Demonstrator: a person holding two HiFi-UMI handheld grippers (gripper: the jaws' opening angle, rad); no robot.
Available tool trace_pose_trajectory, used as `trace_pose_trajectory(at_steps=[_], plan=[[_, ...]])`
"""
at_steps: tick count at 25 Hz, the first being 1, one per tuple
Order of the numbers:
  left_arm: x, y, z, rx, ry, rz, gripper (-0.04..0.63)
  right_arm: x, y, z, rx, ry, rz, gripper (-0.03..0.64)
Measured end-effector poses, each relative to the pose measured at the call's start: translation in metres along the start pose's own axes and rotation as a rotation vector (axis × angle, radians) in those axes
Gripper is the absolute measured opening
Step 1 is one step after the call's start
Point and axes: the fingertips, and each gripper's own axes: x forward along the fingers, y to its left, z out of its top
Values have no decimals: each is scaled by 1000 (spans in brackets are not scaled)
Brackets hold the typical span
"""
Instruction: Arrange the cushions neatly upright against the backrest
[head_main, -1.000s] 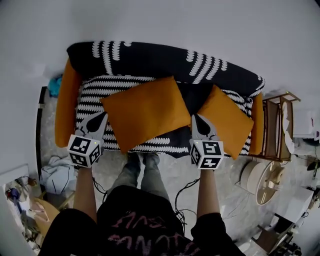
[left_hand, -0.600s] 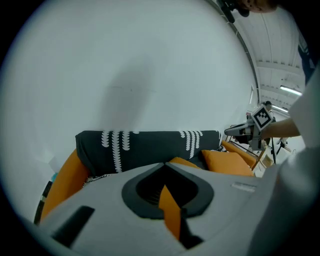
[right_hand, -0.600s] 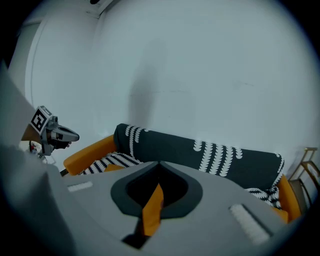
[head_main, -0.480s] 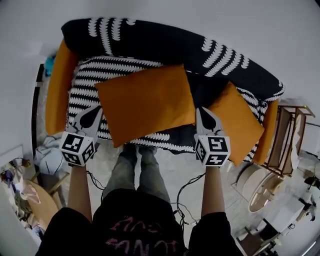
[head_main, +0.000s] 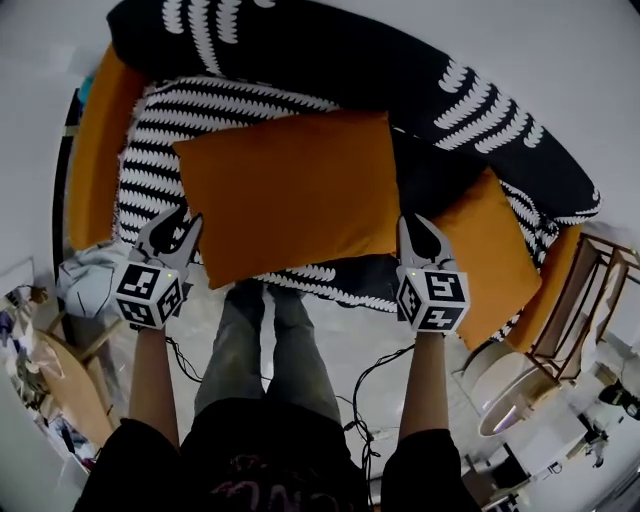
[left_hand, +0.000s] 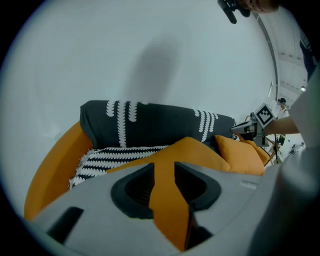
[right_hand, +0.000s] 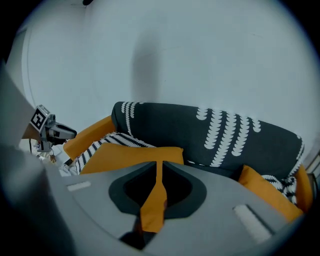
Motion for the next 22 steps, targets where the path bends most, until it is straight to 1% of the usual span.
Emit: trace_pose_trajectory(at_steps=[2, 5, 7, 9, 10, 12, 14, 16, 17, 18, 20, 22], plan=[[13, 0, -14, -27, 32, 8, 148, 14, -5, -8, -3, 15, 12, 49], [31, 0, -33, -82, 69, 26, 191, 33, -15, -24, 8, 47, 35, 76], [40, 6, -45, -121, 89, 43, 246, 45, -21, -32, 37, 65, 52, 94], [48, 16, -55, -141, 105, 60, 280, 60, -24, -37, 48, 83, 69, 128], [52, 21, -59, -166, 105, 61, 288, 68, -25, -39, 43, 94, 73, 140], [58, 32, -68, -246, 90, 65, 301, 83, -28, -45, 32, 118, 79, 155], [63, 42, -78, -295, 86, 94, 302, 93, -30, -53, 42, 144, 98, 192], [69, 51, -91, -309, 105, 121, 305, 103, -30, -59, 67, 173, 135, 233], [72, 54, -96, -315, 113, 129, 313, 108, -30, -63, 74, 187, 149, 270], [74, 58, -101, -327, 115, 136, 314, 113, -30, -66, 72, 201, 154, 293], [78, 67, -112, -362, 114, 152, 324, 122, -33, -72, 50, 218, 145, 297], [82, 75, -123, -373, 127, 170, 337, 130, -36, -80, 37, 240, 145, 314]])
